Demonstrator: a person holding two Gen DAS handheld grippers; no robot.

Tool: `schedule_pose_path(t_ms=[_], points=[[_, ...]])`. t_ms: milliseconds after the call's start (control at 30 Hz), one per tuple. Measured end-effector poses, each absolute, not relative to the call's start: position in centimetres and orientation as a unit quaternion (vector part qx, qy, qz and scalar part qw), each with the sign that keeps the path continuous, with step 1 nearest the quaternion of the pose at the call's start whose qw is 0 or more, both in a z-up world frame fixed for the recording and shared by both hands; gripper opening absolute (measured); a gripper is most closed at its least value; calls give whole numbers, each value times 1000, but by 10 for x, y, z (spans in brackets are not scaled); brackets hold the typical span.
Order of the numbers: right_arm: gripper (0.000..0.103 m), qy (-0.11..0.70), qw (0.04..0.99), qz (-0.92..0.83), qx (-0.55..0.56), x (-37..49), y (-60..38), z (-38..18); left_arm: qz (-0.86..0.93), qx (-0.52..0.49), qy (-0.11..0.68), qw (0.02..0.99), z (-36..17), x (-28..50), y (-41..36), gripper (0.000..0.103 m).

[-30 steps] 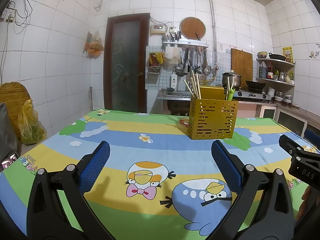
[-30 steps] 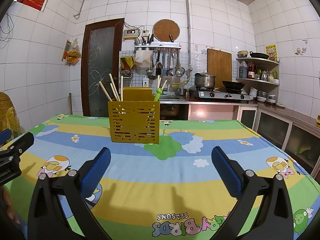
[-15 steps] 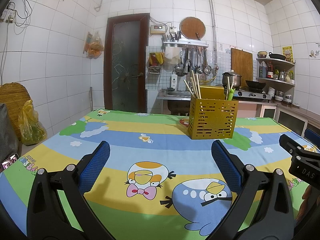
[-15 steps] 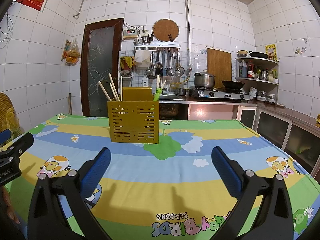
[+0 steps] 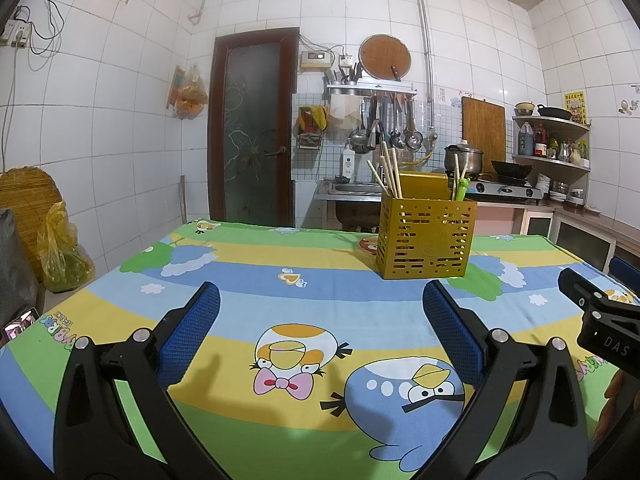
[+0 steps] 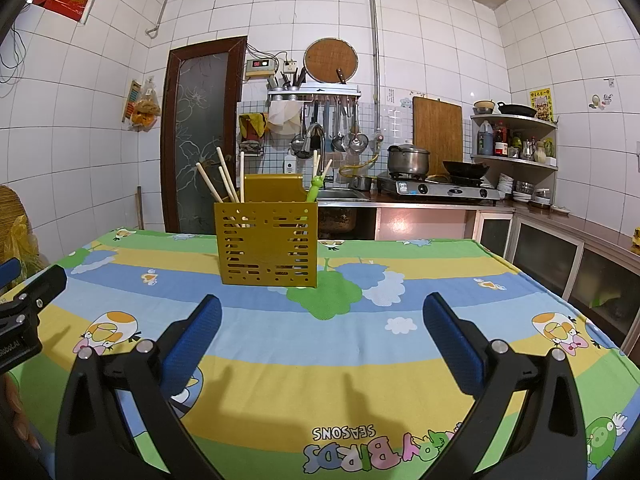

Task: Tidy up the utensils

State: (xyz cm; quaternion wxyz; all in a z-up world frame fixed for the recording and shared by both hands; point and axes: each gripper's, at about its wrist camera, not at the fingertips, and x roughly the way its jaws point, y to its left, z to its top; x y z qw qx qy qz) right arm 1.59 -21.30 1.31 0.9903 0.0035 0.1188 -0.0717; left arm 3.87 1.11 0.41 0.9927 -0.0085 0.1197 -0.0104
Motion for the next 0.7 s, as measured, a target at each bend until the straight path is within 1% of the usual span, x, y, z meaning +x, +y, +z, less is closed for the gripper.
schedule_pose_path(t_ms=[700], points=[[98,119,990,-71,3,16,-213,13,-10,-8,119,993,4,39,11,98]])
